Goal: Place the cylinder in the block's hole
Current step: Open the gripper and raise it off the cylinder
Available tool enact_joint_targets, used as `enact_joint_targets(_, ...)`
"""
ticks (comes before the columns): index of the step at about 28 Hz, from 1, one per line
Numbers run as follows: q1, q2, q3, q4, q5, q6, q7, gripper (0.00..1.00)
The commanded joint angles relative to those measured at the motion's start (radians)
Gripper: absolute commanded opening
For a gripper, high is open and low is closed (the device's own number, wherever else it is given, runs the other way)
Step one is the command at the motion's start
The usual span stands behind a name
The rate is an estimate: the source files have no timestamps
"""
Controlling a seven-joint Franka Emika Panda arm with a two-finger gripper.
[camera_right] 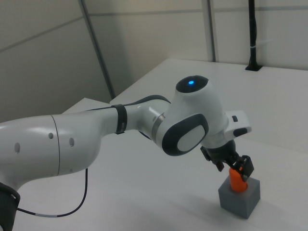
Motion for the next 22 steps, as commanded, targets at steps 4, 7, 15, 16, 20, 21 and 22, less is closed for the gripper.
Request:
enact_joint_targets(4, 0.026, -0.087, 0.001, -0.011, 0.021, -0.059, -0.006, 1.0)
enact_joint_targets(7, 0.053, -0.11, 0.002, 0.01, 0.013, -0.122, -0.002, 1.0)
enact_joint_targets(15, 0.076, -0.129, 0.005, 0.148, 0.011, -0.466, 0.004, 1.0)
enact_joint_targets(16, 0.076, -0.13, 0.005, 0.153, 0.011, -0.493, 0.004, 1.0)
enact_joint_targets(20, 0.095, -0.143, 0.007, 0.154, 0.007, -0.522, 0.003, 1.0)
enact_joint_targets(21, 0.095, -0.143, 0.007, 0.154, 0.007, -0.522, 0.003, 1.0)
enact_joint_targets(22, 0.095, -0.143, 0.007, 0.154, 0.007, -0.522, 0.003, 1.0)
